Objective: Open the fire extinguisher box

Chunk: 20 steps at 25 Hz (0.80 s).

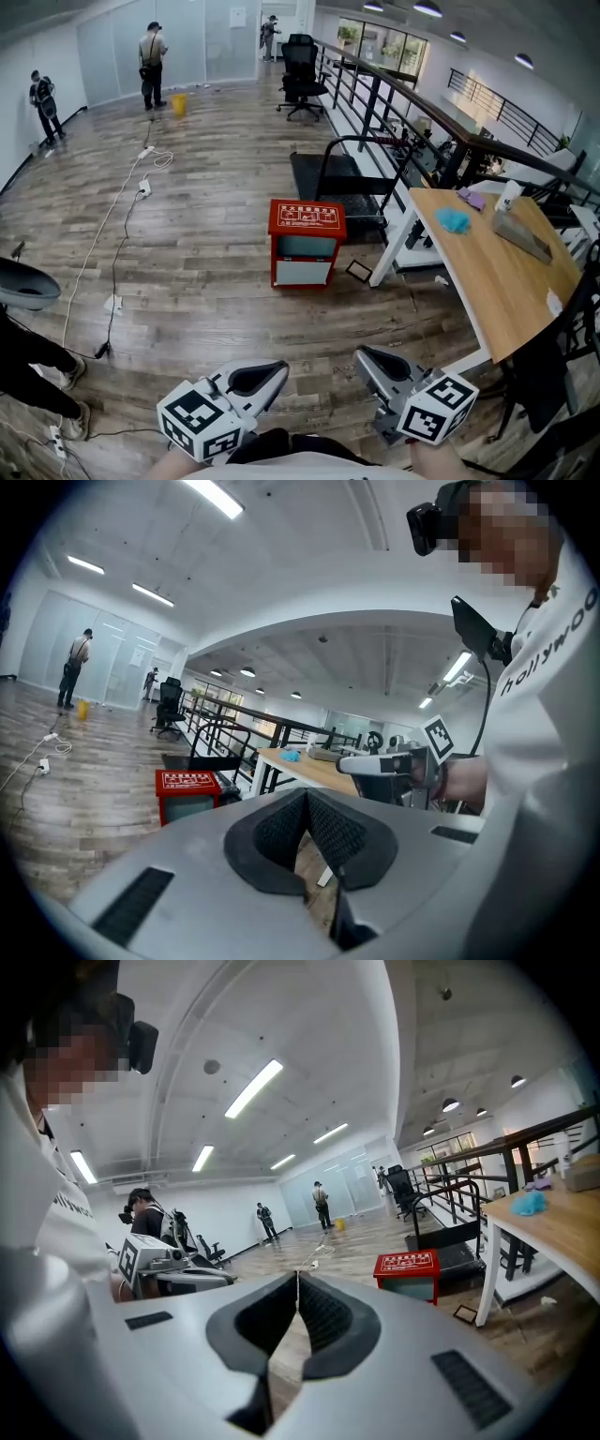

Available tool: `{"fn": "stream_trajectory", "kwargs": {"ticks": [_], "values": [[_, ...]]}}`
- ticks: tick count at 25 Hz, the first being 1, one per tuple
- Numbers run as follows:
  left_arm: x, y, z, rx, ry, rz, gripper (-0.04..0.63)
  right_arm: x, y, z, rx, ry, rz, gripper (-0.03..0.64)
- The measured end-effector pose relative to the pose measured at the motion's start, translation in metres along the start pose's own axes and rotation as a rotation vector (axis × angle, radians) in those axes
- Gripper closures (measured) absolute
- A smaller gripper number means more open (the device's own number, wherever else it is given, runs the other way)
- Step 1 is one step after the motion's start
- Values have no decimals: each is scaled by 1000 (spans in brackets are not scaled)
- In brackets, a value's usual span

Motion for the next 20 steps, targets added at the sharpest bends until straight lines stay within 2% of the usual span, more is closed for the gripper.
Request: {"fn": "stream_trajectory", "kwargs": {"ticks": [5, 8, 11, 14, 20], "values": [[-6, -11, -9, 3, 15, 2, 589, -1, -12, 11, -31, -9, -90, 606], [-9, -19, -10, 6, 28, -36, 589, 0, -13, 17, -72, -52, -146, 606], [-10, -27, -10, 6, 44, -76, 589, 0, -11, 20, -99, -86, -121, 606], [-5, -35, -7, 8, 64, -97, 589, 1, -8, 27, -82, -97, -78, 606], [2, -49, 10, 24, 56, -83, 589, 10, 15, 45, -58, -107, -109, 606]]}}
Point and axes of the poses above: the fingertips, and each gripper's own axes: z forward along the fingers, y to its right, x out of its top, the point moved 10 cm from there along -z, backward along the fingers, and after that the axes turned 8 degrees about -y, right-handed, at the moved point
